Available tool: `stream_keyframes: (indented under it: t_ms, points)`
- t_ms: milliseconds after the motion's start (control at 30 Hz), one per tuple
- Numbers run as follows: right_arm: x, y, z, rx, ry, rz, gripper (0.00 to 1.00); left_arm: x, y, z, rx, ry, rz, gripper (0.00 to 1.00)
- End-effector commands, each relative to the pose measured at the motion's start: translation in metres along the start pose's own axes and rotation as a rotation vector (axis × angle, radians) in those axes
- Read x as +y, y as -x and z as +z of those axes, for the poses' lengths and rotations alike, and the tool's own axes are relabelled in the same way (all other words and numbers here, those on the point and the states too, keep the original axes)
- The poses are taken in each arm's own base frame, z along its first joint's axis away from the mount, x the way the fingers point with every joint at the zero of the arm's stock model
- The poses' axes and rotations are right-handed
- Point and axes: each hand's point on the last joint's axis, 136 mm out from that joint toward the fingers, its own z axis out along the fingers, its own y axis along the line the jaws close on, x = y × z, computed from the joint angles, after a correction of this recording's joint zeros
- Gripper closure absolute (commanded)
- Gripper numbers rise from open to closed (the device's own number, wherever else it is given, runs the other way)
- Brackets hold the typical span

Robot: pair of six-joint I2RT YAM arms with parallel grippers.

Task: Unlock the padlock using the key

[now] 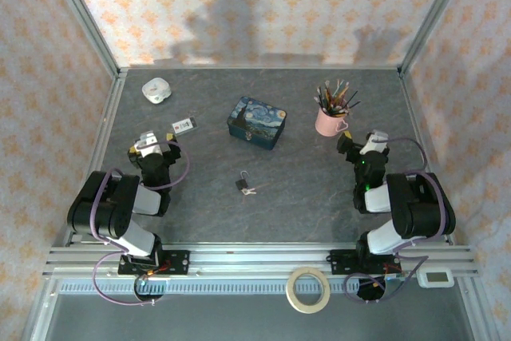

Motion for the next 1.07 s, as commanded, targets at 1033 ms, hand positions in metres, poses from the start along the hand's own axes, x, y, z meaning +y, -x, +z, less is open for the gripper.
stream_keyframes:
  t_ms: [1033]
  points:
    - [0.0049, 0.0156, 0.0046, -0.053, -0.012, -0.03, 0.0, -0.007, 0.0245, 0.001, -0.091, -0.035, -0.02, 0.01]
